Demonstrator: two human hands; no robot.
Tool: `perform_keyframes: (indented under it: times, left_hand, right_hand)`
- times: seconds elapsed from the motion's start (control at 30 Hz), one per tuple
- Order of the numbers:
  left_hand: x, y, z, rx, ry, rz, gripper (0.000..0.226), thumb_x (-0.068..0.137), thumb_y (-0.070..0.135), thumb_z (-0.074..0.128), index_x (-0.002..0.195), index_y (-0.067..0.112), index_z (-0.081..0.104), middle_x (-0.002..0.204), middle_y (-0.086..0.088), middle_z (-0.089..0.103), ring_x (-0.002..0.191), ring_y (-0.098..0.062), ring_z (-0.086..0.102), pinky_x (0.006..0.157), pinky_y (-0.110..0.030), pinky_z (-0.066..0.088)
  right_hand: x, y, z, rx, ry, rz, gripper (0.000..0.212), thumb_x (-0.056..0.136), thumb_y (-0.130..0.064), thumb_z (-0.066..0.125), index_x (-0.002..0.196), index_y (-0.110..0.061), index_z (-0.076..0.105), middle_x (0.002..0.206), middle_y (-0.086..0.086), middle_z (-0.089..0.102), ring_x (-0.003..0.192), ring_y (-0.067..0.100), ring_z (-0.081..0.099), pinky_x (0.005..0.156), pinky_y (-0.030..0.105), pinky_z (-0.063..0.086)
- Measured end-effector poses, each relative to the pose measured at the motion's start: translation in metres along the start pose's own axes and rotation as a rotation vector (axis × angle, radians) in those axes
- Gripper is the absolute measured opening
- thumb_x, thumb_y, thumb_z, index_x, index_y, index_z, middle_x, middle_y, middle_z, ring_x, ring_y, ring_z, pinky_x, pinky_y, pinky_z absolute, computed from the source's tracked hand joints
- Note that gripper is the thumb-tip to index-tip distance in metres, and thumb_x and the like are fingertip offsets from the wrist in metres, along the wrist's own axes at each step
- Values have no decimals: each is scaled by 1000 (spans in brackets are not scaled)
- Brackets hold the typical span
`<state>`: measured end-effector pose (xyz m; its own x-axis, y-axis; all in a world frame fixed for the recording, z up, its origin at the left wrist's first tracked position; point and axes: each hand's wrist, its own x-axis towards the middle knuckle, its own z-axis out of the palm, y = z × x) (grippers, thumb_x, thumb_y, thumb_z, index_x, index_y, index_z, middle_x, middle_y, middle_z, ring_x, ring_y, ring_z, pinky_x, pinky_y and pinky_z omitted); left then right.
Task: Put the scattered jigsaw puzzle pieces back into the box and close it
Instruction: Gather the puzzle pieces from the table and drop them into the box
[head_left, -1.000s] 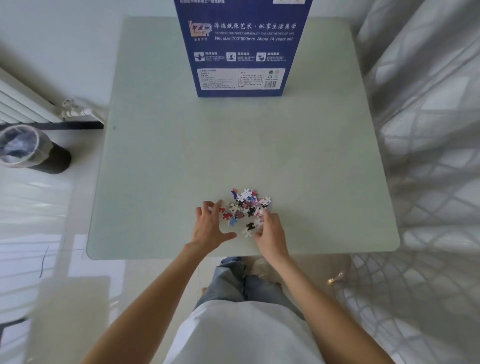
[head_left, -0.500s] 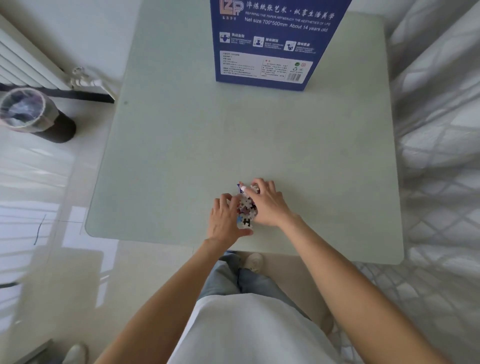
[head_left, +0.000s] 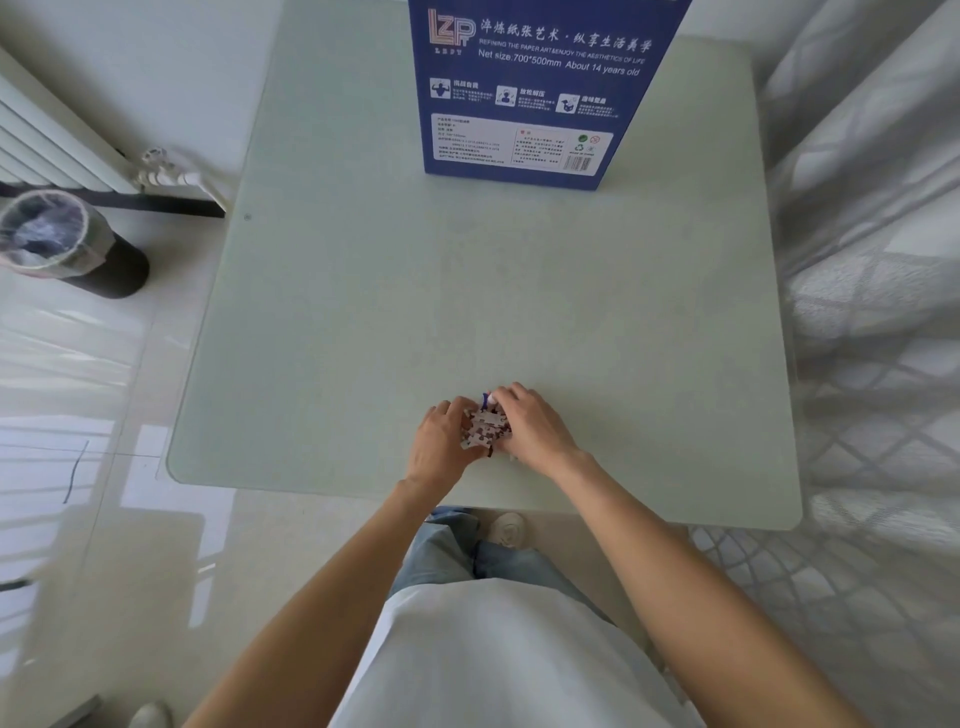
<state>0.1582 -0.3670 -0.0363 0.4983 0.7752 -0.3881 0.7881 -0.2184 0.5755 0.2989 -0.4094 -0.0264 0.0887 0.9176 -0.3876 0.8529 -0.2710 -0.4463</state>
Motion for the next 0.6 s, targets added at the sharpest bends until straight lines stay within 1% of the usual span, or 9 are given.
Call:
perform_keyframes:
  times: [0.13,0.2,0.27,0.37,0.43,0.5,0.53,0.6]
  left_hand:
    - [-3,-3,1,17,45,31,50,70,24,80,114,11,59,116,-10,50,105,-27,46,84,-30,40]
    - [-5,-3,2,25,53,44,48,72,23,78,115,12,60,116,-10,51,104,-27,47,85,-29,39]
    - [-5,-3,1,26,57,63,45,75,23,76,115,13,61,113,-9,54,103,-26,49,84,-28,39]
    - [-2,-3,-3,45,54,84,40,76,23,75,112,13,62,110,-9,57,100,-26,53,84,-28,41]
    - [1,-2,-6,75,34,101,39,77,24,74,112,13,61,109,-9,57,98,-26,55,84,-29,42]
    - [4,0,-10,125,7,127,38,80,26,70,115,14,60,110,-7,57,97,-24,57,83,-27,42]
    - [6,0,-11,145,-7,137,38,81,27,69,116,15,59,111,-7,56,96,-24,58,82,-26,42]
    - [8,0,-13,154,-35,137,39,82,28,69,117,15,59,111,-6,56,94,-23,58,80,-25,42]
  right_hand:
    - [-4,2,2,-2,25,-12,39,78,-11,68,115,-10,54,111,8,51,101,25,49,76,35,46]
    - [-6,2,3,-31,62,-35,36,80,-13,67,114,-9,56,110,8,53,100,26,51,76,36,48]
    - [-7,1,2,-66,109,-66,30,82,-13,64,111,-7,59,104,10,57,96,28,53,72,36,49]
    - [-6,-2,0,-114,148,-112,20,79,-11,65,98,-4,64,87,13,61,81,31,58,61,34,48]
    - [-6,-2,-2,-129,159,-117,17,72,-7,70,88,-3,66,74,13,62,68,30,60,53,30,47]
    - [-6,0,-5,-135,168,-114,17,63,1,74,77,-2,66,62,10,60,53,27,59,45,26,45]
    - [-6,2,-7,-127,180,-110,16,62,4,74,74,-2,65,58,9,59,49,25,57,43,25,44]
    - [-5,8,-9,-47,195,-71,9,70,6,68,77,0,66,60,11,61,50,26,57,45,26,46]
